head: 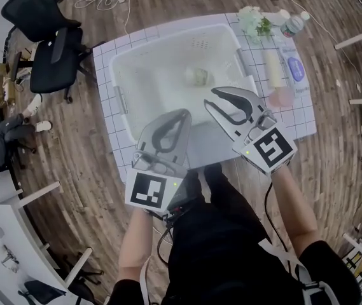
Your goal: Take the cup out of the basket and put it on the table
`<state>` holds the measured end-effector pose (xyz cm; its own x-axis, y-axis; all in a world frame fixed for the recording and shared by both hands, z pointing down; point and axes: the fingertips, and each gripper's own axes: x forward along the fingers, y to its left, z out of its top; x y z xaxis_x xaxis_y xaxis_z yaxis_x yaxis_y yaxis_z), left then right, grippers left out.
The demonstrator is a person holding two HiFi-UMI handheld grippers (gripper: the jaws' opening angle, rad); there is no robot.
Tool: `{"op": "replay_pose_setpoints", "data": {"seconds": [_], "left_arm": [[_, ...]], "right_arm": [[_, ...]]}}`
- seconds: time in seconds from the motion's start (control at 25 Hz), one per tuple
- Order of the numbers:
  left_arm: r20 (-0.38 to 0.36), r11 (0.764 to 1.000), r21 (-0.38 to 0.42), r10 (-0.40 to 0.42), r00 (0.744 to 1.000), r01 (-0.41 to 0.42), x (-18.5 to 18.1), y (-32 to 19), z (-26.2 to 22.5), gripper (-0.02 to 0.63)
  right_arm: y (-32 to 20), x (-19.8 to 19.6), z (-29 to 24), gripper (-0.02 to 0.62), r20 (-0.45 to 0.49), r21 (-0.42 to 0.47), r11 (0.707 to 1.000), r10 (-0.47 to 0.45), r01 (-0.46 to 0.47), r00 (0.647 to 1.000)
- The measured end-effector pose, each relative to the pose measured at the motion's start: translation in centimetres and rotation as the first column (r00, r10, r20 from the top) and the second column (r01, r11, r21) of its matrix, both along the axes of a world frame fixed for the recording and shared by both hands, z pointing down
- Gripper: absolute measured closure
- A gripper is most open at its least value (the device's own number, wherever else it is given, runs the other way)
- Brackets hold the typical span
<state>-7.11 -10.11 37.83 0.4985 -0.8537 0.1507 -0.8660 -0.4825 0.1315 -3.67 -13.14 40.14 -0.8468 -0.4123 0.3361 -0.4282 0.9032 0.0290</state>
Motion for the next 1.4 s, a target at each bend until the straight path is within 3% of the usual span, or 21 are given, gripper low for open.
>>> {"op": "replay_pose_setpoints", "data": {"seconds": [0.44,1.24,1.4], "left_arm": [[-0.005,0.999,0.022,-0.031,1.000,0.031,-0.6,-1.9,0.0,0.595],[-0.019,0.999,-0.009,-0.053,0.998,0.053,-2.5,-3.8,0.7,0.595],[-0.013,0.998,-0.014,-0.061,0.998,0.061,-3.1,-4.2,0.9,0.595]], "right_arm": [[-4.8,-2.2,1.3,0.448,-0.097,0.043,0.999,-0.009,0.013,0.995],[-10.9,-6.1,6.5,0.399,-0.126,-0.036,0.996,-0.084,0.080,0.989],[-10.9,-6.4,9.3,0.385,-0.182,-0.057,0.995,-0.087,0.078,0.979]]}}
